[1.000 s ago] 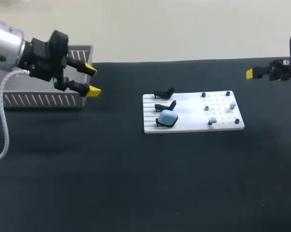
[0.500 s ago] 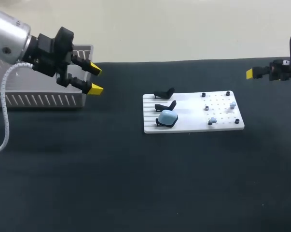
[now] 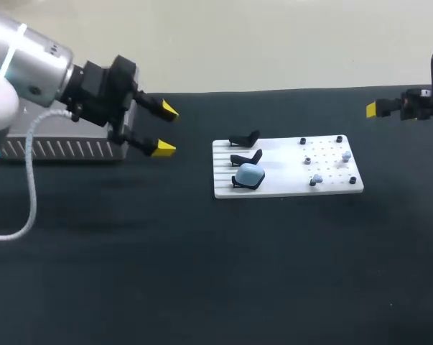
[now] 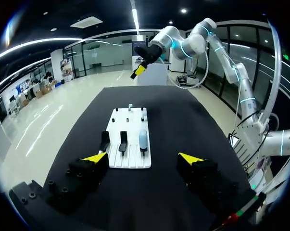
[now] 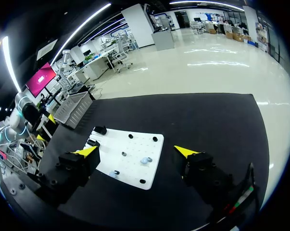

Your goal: Pick up each earbud case from the left stands, insert the matching earbuds, close the lid, and place the case in the box.

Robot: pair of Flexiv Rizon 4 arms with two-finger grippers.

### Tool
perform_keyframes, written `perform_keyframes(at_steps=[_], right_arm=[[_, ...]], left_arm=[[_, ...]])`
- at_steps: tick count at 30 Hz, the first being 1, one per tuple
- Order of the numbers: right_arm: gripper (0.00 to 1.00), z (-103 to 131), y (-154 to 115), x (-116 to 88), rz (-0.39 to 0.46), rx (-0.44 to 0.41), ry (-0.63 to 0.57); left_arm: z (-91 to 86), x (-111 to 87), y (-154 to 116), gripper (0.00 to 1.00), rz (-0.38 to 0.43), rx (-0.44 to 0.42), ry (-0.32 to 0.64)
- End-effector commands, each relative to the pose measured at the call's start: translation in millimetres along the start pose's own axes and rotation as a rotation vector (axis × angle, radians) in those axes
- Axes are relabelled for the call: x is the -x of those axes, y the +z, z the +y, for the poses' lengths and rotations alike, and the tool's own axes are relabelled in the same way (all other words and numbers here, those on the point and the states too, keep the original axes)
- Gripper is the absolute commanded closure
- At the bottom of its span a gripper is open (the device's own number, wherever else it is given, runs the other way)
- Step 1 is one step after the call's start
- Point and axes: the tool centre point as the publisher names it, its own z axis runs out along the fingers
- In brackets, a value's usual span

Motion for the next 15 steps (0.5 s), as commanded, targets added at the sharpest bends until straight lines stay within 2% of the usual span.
perform_keyframes(at_steps=[1,8,15], right_arm=[[0.0,0.1,-0.6,-0.1,0.001,-0.001,-0.001],[0.0,0.1,-0.6,-0.1,0.001,-0.001,-0.001],[0.0,0.1,-0.6,-0.1,0.001,-0.001,-0.001]], left_arm=[[-1.1,-7.6,13.4,0.0,-0.037,-0.004,0.01],[-10.0,-9.5,35.1,0.0,-0.043,-0.014,0.028],[-16.7,-20.7,57.6,0.0,-0.089,-0.009,0.008]])
